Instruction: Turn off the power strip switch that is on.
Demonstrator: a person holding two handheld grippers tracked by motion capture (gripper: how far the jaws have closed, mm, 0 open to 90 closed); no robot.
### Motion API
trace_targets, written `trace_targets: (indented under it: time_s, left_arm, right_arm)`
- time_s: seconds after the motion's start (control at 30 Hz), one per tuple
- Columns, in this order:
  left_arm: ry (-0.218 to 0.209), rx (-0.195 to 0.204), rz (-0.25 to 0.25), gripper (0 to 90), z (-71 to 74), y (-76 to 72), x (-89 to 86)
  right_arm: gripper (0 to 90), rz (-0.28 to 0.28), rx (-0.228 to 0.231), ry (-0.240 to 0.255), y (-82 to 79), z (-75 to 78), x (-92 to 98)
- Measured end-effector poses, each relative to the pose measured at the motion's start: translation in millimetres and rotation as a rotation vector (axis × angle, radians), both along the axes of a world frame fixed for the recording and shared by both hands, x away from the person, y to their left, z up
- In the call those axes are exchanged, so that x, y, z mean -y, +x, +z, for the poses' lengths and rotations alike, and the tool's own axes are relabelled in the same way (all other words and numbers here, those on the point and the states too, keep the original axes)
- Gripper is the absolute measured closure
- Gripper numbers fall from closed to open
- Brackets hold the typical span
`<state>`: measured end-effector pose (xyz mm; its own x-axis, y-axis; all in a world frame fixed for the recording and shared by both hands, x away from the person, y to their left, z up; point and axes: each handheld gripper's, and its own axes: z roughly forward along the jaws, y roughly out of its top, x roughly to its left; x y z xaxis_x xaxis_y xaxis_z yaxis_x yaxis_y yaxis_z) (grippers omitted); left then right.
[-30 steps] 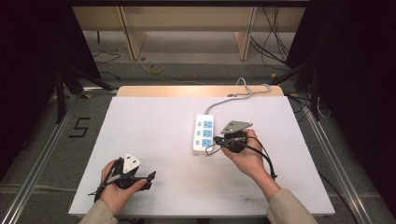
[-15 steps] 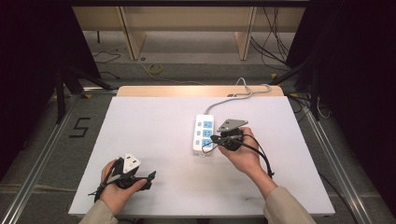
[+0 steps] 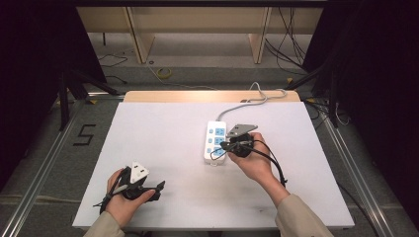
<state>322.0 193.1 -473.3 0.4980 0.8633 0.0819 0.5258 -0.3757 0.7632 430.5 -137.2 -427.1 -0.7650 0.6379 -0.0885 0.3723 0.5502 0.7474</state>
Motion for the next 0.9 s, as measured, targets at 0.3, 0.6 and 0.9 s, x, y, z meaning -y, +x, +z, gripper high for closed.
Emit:
trace_targets:
  time_s: [0.3, 0.6, 0.9]
  left_arm:
    - [0.000, 0.001, 0.000, 15.4, 0.0, 0.0, 0.3]
    - [-0.001, 0.002, 0.000, 15.4, 0.2, 0.1, 0.1]
    - [-0.001, 0.002, 0.000, 15.4, 0.4, 0.0, -0.1]
  right_arm:
    - [90.0, 0.001, -0.006, -0.009, 2.5, -0.5, -4.0]
    - [90.0, 0.004, -0.013, -0.015, 5.8, 0.2, -8.8]
    - [90.0, 0.008, -0.018, -0.029, 9.6, -2.0, -13.5]
